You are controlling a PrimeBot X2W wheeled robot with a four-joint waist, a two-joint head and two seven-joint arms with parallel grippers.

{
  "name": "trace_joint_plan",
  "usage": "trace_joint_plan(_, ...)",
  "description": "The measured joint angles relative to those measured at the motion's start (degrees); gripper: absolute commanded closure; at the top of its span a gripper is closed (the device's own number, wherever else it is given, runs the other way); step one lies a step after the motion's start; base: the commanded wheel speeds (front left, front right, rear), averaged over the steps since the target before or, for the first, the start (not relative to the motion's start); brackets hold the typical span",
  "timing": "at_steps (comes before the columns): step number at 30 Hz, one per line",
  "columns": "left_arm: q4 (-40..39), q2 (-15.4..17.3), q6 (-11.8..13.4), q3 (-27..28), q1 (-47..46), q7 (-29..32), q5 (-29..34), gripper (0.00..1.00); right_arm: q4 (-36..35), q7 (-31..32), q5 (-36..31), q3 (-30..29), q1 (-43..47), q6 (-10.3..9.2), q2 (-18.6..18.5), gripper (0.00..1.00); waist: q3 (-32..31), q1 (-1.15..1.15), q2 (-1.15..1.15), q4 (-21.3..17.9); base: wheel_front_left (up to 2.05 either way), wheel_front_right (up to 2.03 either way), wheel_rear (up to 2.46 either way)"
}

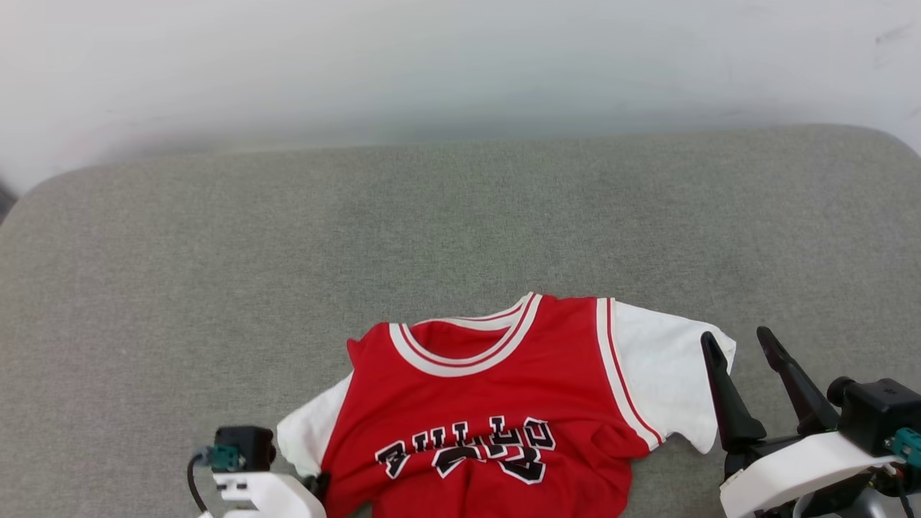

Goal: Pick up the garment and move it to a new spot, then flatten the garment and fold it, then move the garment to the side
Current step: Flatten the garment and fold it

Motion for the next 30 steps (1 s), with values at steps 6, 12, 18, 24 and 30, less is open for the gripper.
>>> trace_joint_plan(6,-0.81,-2.58,0.34,-0.22,2.63,-3.9,-0.19,0.0,-1.46,1.1,-1.41,-0.15,0.18,0.0,0.01,0.0,-1.88,0.0,0.0,0.52,0.0,0.0,0.0)
trace_joint_plan(12,-3.86,-2.75,3.04,1.74,2.65,-11.44,3.58,0.0,-2.87,2.59,-1.41,-0.51,1.27,0.0,0.0,0.0,-3.87,0.0,0.0,0.94,0.0,0.0,0.0)
trace_joint_plan(18,-7.37,-1.36,5.26,4.74,3.27,-18.11,6.27,0.0,-3.11,3.87,-0.56,-1.05,2.31,0.0,0.01,0.0,-5.25,0.0,0.0,1.11,0.0,0.0,0.0)
trace_joint_plan(24,-9.74,-1.02,5.84,8.25,3.67,-24.77,7.9,0.0,-0.54,7.39,2.37,-4.53,3.61,0.0,0.03,0.0,-5.93,0.0,0.0,1.08,0.0,0.0,0.0)
trace_joint_plan(30,-12.99,-0.49,6.3,10.25,3.71,-26.63,10.27,0.0,9.49,17.95,6.36,-12.92,1.39,0.0,-2.38,0.0,-5.45,-0.01,0.0,2.43,0.0,0.0,0.0)
